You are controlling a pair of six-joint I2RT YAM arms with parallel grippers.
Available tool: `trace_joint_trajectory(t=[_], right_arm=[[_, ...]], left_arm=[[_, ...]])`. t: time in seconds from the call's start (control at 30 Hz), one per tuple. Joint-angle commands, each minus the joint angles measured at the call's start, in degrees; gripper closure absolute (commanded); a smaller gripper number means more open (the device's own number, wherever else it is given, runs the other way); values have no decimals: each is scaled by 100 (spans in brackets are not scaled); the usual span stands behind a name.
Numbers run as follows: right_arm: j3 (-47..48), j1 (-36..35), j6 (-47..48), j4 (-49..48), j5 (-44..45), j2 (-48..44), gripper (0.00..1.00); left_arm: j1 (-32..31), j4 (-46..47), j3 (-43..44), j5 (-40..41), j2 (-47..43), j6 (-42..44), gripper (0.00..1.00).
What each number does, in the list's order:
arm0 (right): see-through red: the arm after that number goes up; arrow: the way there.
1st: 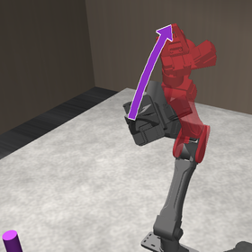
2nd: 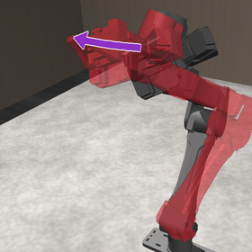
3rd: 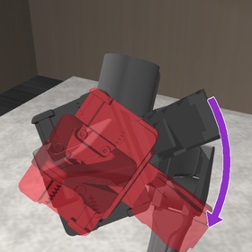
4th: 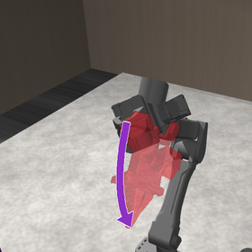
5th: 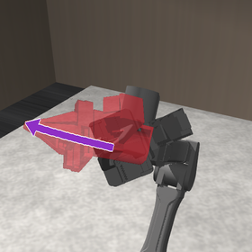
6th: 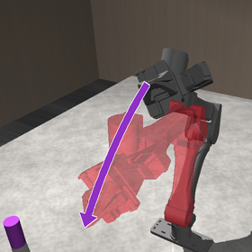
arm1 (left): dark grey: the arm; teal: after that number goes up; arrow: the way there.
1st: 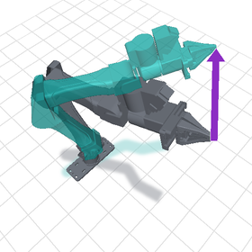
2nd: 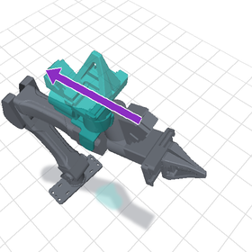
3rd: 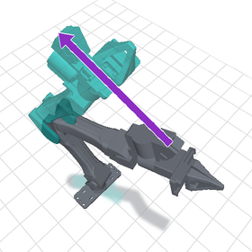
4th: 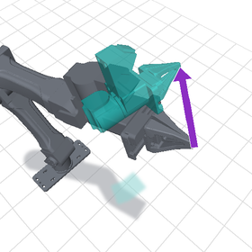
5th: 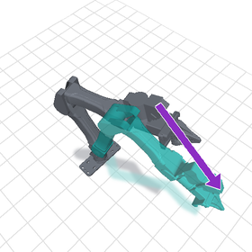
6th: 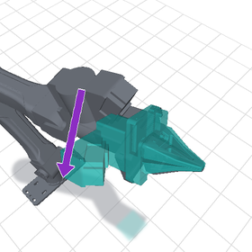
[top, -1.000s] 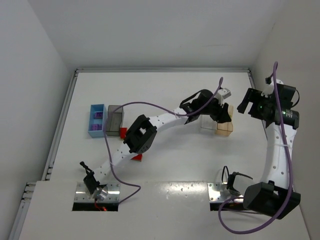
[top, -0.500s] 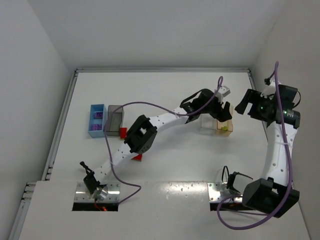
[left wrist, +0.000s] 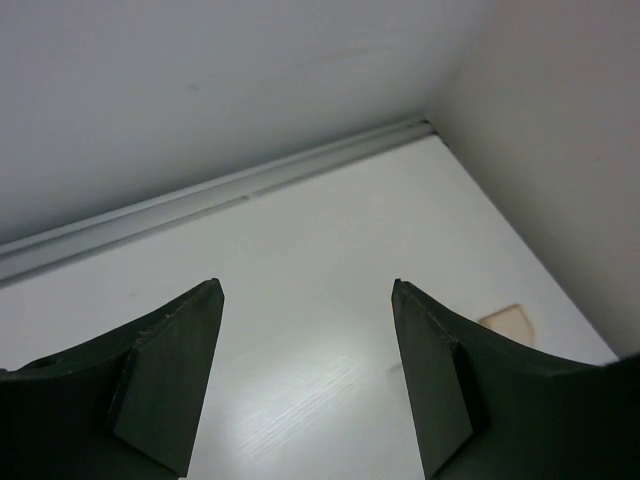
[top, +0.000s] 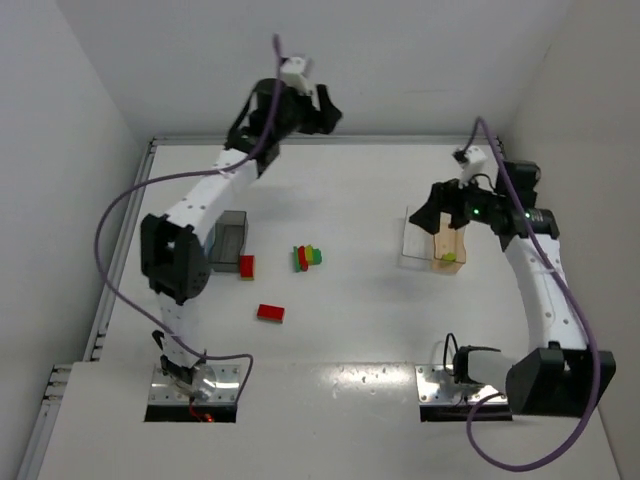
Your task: Sort the legos into containers by color
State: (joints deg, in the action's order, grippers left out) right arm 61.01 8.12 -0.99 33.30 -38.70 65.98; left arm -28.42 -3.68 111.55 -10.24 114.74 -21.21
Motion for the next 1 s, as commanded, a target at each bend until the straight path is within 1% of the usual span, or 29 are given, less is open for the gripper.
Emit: trace_joint_trajectory(t=[0.0, 0.03, 0.07, 0.1, 0.13, 0.17, 0.2, 0.23, 0.27, 0.3, 0.33, 0.37, 0.4, 0.43, 0.47, 0.5, 0.57, 0.6, 0.7, 0.87, 0.97], right_arm=[[428, -948, 1064, -430, -358, 790, 4], [664, -1127, 1310, -325, -358, 1020, 4], [814, -1302, 1626, 7, -358, 1258, 6], [998, -1687, 2447, 271, -262, 1512, 8], [1357, -1891, 2829, 517, -157, 2028, 8], [1517, -2076, 3442, 850, 10, 2260, 8], [1667, -2373, 3700, 958, 98, 2488, 8], [1894, -2490, 3920, 1011, 178, 2865, 9], [1984, -2595, 4114, 1012, 231, 3042, 10], [2072, -2744, 4638, 1099, 318, 3201, 10], [2194, -2833, 4904, 1152, 389, 3498, 10], [2248, -2903, 5125, 1153, 389, 3632, 10], [2370, -3017, 5571, 1248, 442, 3763, 10], [2371, -3088, 5697, 1249, 512, 3887, 10], [2511, -3201, 5863, 1249, 565, 4114, 10], [2512, -3255, 5926, 1249, 635, 4229, 10], [2582, -3360, 5988, 1136, 722, 4423, 10], [2582, -3422, 5988, 926, 784, 4572, 10], [2582, -3571, 5988, 539, 846, 4792, 10], [2890, -3818, 5936, 590, 908, 5267, 10], [2890, -3985, 5787, 363, 846, 5416, 10]], left_arm=[[537, -447, -624, -179, -881, -41, 26], [670, -519, -773, -450, -1048, 20, 26], [811, -572, -931, -644, -1224, 21, 26], [1108, -572, -1272, -863, -1582, 21, 26], [1276, -624, -1450, -1457, -1760, 99, 26], [1443, -625, -1782, -1759, -1936, 100, 26], [1750, -625, -1942, -1997, -2103, 169, 26], [1918, -747, -2083, -2408, -2435, 240, 26], [2076, -809, -2206, -2647, -2587, 301, 26], [2374, -923, -2294, -2876, -2692, 380, 26], [2525, -1246, -2374, -3270, -2833, 546, 26], [2674, -1397, -2374, -3439, -2886, 609, 26], [2928, -1555, -2427, -3563, -2939, 714, 26], [3070, -1757, -2505, -3651, -2992, 715, 26], [3306, -1759, -2680, -3808, -3140, 715, 26], [3404, -1837, -2743, -3871, -3220, 872, 26], [3580, -1943, -2883, -3872, -3457, 978, 26], [3729, -1943, -2936, -3872, -3519, 1092, 26], [3905, -2093, -3130, -3872, -3695, 1163, 26], [4230, -2286, -3368, -3872, -3810, 1436, 26], [4486, -2339, -3481, -3872, -3810, 1488, 26]])
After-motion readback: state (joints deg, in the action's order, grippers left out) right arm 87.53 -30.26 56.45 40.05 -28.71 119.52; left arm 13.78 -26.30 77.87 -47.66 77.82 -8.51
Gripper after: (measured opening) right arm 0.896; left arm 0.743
